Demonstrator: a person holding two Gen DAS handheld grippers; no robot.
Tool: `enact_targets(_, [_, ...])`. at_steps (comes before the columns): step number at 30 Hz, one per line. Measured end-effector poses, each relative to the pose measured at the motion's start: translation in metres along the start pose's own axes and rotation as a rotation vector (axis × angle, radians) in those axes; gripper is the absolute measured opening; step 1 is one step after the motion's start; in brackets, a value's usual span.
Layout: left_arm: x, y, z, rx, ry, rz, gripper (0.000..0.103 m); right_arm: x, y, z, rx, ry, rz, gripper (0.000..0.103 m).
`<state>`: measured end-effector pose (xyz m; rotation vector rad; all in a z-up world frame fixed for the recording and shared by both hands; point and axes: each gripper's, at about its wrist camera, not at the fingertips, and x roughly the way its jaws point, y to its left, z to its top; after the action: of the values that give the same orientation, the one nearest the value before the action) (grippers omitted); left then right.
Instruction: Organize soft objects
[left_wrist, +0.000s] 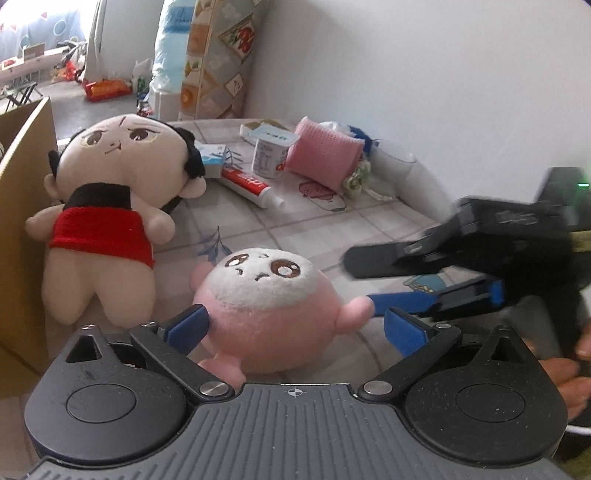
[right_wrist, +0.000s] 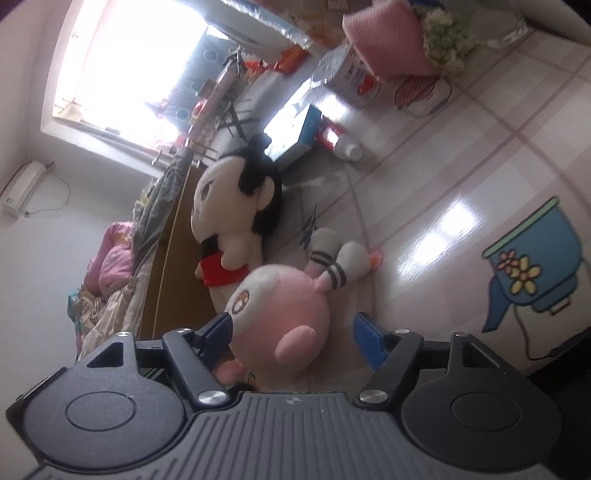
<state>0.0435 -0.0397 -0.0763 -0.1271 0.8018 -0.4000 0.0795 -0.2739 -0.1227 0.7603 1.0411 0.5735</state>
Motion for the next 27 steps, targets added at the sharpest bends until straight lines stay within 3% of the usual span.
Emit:
enact_targets(8, [0.013, -0.005, 0.005, 0.033, -0.042, 0.075, 0.103, -0.029, 0.015, 0.026, -0.090, -0.150, 0.014, 0.088])
enact_targets(13, [0.014, -0.007, 0.003, 0.069, -0.052, 0.103, 0.101, -0.029, 0.023, 0.043, -0.136, -0.204, -0.001, 0.088])
enact_targets(20, [0.007, -0.006, -0.007, 0.089, -0.049, 0.100, 0.099, -0.010, 0.018, 0.038, -0.140, -0.176, -0.021, 0.088])
enact_targets(24, [0.003, -0.007, -0.014, 0.087, -0.035, 0.092, 0.099, 0.012, 0.024, 0.033, -0.190, -0.146, -0.057, 0.074])
enact_targets(27, [-0.001, -0.006, -0.019, 0.073, -0.035, 0.083, 0.099, 0.030, 0.032, 0.032, -0.227, -0.098, -0.031, 0.071])
